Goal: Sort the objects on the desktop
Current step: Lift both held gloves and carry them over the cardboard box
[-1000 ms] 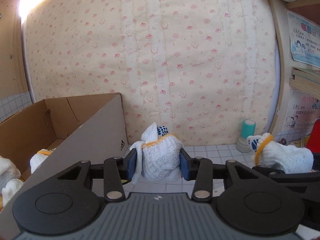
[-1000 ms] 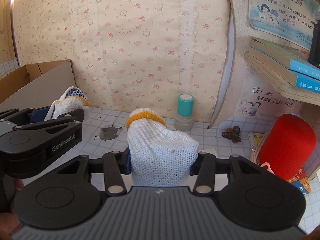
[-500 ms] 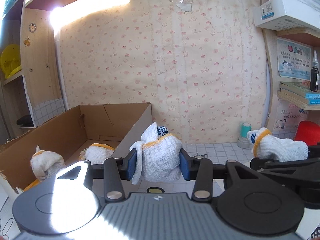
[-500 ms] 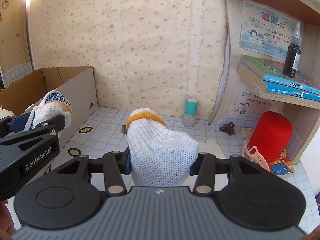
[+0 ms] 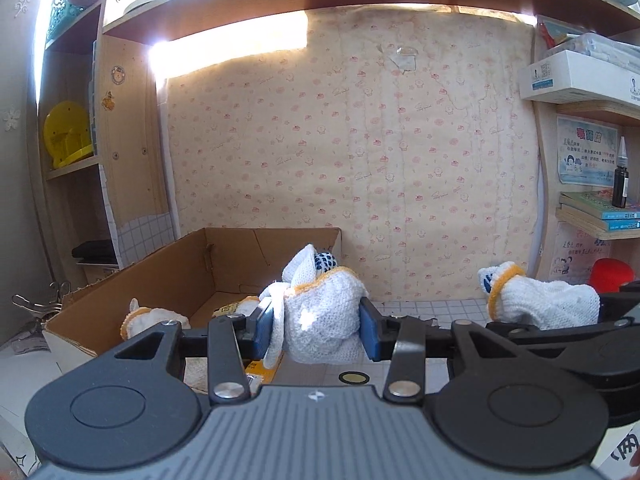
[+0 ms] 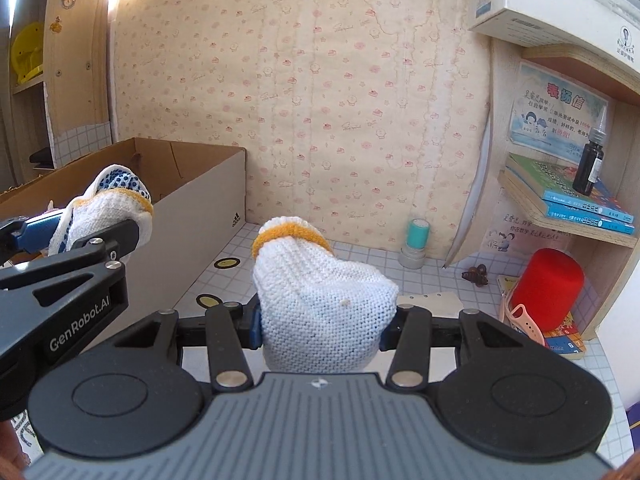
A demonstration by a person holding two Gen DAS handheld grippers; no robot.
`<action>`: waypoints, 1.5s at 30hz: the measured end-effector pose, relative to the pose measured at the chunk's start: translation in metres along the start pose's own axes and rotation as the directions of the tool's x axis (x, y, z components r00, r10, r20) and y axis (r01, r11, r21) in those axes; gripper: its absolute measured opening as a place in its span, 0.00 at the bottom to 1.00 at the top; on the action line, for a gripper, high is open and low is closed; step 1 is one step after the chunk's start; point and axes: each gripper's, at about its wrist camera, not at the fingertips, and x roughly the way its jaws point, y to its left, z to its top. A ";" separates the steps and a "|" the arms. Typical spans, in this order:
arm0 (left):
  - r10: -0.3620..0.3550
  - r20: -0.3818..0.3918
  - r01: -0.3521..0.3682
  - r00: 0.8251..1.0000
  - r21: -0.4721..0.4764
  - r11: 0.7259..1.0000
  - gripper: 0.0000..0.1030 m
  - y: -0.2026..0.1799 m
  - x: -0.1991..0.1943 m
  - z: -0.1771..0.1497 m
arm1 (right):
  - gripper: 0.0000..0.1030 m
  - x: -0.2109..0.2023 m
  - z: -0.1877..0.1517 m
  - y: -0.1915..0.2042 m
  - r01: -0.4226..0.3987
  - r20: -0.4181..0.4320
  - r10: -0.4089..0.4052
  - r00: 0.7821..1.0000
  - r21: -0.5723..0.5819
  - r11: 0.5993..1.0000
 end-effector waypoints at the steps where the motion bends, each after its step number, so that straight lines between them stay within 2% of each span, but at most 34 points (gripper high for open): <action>1: 0.005 0.004 -0.005 1.000 -0.003 1.000 0.44 0.003 -0.002 0.001 | 0.46 -0.001 0.001 0.003 -0.002 0.002 0.002 1.000 -0.004 1.000; 10: 0.043 0.043 -0.042 0.998 -0.011 0.999 0.44 0.026 -0.015 0.007 | 0.46 -0.008 0.010 0.030 -0.038 0.021 0.039 0.999 -0.042 0.998; 26: 0.113 0.028 -0.111 0.993 -0.053 0.992 0.44 0.074 -0.010 0.008 | 0.46 -0.002 0.031 0.079 -0.100 0.041 0.105 0.994 -0.115 0.988; 35: 0.102 0.019 -0.101 0.995 -0.065 0.993 0.44 0.106 0.008 0.011 | 0.46 0.011 0.044 0.111 -0.147 0.032 0.154 0.988 -0.155 0.977; 45: 0.069 -0.043 -0.072 0.997 -0.099 0.992 0.44 0.141 0.041 0.003 | 0.48 0.035 0.051 0.138 -0.170 0.004 0.174 0.985 -0.189 0.967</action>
